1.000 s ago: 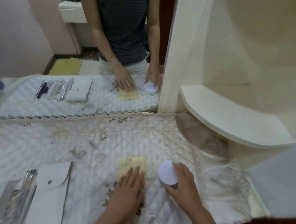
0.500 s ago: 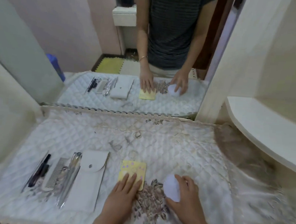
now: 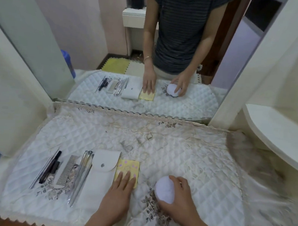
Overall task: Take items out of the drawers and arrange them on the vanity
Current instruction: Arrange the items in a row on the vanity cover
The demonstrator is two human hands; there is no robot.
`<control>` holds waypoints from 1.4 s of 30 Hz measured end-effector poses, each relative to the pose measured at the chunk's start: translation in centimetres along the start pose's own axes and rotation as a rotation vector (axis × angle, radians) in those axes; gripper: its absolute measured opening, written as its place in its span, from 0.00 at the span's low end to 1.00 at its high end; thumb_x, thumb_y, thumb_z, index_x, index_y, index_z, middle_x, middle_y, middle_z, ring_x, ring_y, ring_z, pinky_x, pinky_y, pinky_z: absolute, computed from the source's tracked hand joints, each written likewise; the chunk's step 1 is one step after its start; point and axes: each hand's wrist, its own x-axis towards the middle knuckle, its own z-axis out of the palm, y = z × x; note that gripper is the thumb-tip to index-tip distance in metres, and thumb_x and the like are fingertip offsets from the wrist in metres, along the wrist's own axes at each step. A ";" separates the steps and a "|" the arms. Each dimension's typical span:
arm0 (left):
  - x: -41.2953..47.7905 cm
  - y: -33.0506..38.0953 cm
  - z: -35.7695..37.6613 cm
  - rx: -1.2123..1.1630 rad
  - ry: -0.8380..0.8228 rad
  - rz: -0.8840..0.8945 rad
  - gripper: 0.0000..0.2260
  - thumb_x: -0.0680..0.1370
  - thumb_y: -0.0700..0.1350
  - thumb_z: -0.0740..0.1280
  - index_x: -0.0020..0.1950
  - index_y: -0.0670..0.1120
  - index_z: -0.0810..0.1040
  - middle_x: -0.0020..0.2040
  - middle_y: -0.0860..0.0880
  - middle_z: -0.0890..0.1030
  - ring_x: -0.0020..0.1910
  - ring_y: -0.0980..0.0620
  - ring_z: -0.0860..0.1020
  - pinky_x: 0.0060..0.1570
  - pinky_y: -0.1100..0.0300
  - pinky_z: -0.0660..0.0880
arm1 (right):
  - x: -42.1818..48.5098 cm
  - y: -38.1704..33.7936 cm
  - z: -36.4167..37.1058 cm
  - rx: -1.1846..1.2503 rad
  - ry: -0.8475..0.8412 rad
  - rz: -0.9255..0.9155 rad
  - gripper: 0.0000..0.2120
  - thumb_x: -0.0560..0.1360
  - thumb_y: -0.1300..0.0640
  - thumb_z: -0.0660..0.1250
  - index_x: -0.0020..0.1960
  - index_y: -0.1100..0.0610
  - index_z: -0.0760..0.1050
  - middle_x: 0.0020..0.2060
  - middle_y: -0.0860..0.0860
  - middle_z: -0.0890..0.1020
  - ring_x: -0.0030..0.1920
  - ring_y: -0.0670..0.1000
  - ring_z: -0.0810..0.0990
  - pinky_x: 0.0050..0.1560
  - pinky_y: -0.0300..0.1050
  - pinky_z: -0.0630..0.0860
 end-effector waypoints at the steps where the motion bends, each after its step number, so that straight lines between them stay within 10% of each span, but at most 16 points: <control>1: 0.2 0.1 -0.2 -0.016 -0.010 0.007 0.26 0.64 0.46 0.54 0.62 0.49 0.68 0.60 0.48 0.79 0.62 0.46 0.65 0.53 0.58 0.76 | 0.0 0.0 -0.3 0.031 0.013 0.003 0.41 0.61 0.44 0.66 0.71 0.51 0.56 0.62 0.48 0.58 0.67 0.50 0.60 0.63 0.41 0.64; 4: 0.6 0.6 0.2 0.001 0.019 0.047 0.27 0.64 0.46 0.53 0.63 0.49 0.67 0.64 0.49 0.68 0.72 0.39 0.52 0.43 0.57 0.81 | -0.3 -0.2 -1.2 0.093 0.053 -0.004 0.41 0.64 0.49 0.70 0.72 0.51 0.55 0.57 0.45 0.56 0.63 0.46 0.61 0.58 0.36 0.63; 8: 1.5 1.7 0.2 -0.085 -0.063 0.030 0.24 0.68 0.46 0.52 0.64 0.46 0.66 0.75 0.43 0.54 0.75 0.48 0.37 0.57 0.59 0.73 | -1.1 -0.2 -2.8 0.087 0.056 -0.041 0.41 0.66 0.51 0.72 0.72 0.50 0.54 0.57 0.46 0.57 0.60 0.45 0.62 0.55 0.34 0.63; 11: 1.8 4.7 -4.0 -0.563 -0.166 -0.069 0.30 0.78 0.61 0.41 0.70 0.44 0.63 0.76 0.46 0.55 0.76 0.54 0.46 0.70 0.65 0.48 | -1.5 -0.7 -4.2 0.108 -0.023 -0.075 0.38 0.67 0.51 0.72 0.71 0.50 0.56 0.58 0.46 0.58 0.60 0.45 0.64 0.55 0.34 0.64; 15: 2.6 8.1 -10.4 -1.637 -0.572 -0.375 0.23 0.76 0.59 0.58 0.70 0.53 0.66 0.69 0.54 0.70 0.66 0.55 0.70 0.68 0.57 0.65 | -2.1 -2.1 -5.6 0.179 -0.073 -0.138 0.39 0.63 0.48 0.73 0.70 0.46 0.59 0.63 0.41 0.63 0.62 0.40 0.67 0.55 0.30 0.69; 18: 2.7 8.9 -11.9 -1.985 -0.652 -0.360 0.23 0.74 0.58 0.64 0.65 0.49 0.73 0.62 0.45 0.79 0.59 0.43 0.78 0.58 0.49 0.75 | -2.7 -2.6 -6.9 0.203 -0.062 -0.188 0.37 0.60 0.46 0.73 0.66 0.41 0.62 0.63 0.36 0.66 0.61 0.36 0.69 0.58 0.30 0.70; 24: 2.9 8.2 -12.3 -2.156 -0.681 -0.209 0.32 0.62 0.55 0.77 0.65 0.52 0.73 0.65 0.42 0.75 0.59 0.39 0.75 0.52 0.50 0.77 | -3.7 -3.6 -8.3 0.235 -0.085 -0.271 0.36 0.57 0.50 0.75 0.62 0.40 0.67 0.59 0.35 0.70 0.61 0.37 0.72 0.61 0.33 0.71; 42: 2.6 8.2 -14.2 -2.003 -0.612 -0.125 0.38 0.62 0.59 0.75 0.67 0.46 0.69 0.61 0.40 0.78 0.53 0.40 0.79 0.50 0.49 0.79 | -4.6 -3.5 -8.6 0.140 -0.152 -0.398 0.39 0.64 0.55 0.74 0.66 0.34 0.58 0.61 0.30 0.63 0.63 0.35 0.66 0.63 0.32 0.69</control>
